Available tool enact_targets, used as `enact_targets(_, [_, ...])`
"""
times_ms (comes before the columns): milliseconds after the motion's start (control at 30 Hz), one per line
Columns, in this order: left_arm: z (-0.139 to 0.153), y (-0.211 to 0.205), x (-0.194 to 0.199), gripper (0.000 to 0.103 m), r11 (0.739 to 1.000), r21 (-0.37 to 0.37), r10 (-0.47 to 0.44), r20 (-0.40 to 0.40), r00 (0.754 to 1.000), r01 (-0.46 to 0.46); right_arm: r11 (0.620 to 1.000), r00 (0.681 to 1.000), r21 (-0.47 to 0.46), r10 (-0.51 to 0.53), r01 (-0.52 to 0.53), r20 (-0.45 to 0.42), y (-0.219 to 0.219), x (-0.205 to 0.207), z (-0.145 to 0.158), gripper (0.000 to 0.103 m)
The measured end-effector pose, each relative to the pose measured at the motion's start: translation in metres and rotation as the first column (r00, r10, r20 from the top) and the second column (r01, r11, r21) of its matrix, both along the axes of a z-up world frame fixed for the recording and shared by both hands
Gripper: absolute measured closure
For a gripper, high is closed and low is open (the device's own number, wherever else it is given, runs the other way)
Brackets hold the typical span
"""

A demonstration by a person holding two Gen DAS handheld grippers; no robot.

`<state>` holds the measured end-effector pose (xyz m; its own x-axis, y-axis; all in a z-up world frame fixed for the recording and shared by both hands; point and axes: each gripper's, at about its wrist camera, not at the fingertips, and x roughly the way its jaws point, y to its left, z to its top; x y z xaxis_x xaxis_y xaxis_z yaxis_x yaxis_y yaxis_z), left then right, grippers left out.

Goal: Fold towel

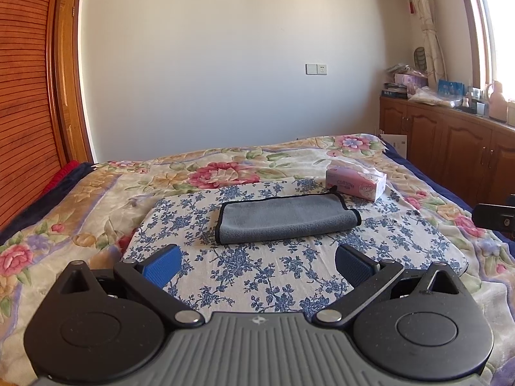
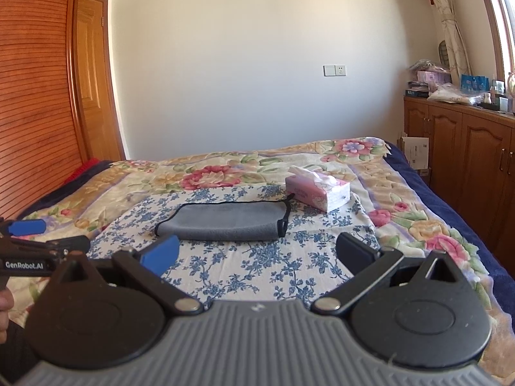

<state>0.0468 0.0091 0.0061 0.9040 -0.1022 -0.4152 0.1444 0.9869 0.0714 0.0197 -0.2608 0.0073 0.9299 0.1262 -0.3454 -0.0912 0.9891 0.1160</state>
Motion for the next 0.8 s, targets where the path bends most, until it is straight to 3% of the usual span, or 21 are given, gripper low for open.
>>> enact_targets(800, [-0.011,0.002,-0.011,0.0,1.0,0.005,0.015,0.024,1.0,-0.015,0.999,1.0,-0.053,-0.008,0.009,0.018,0.002,-0.007,-0.004,0.0])
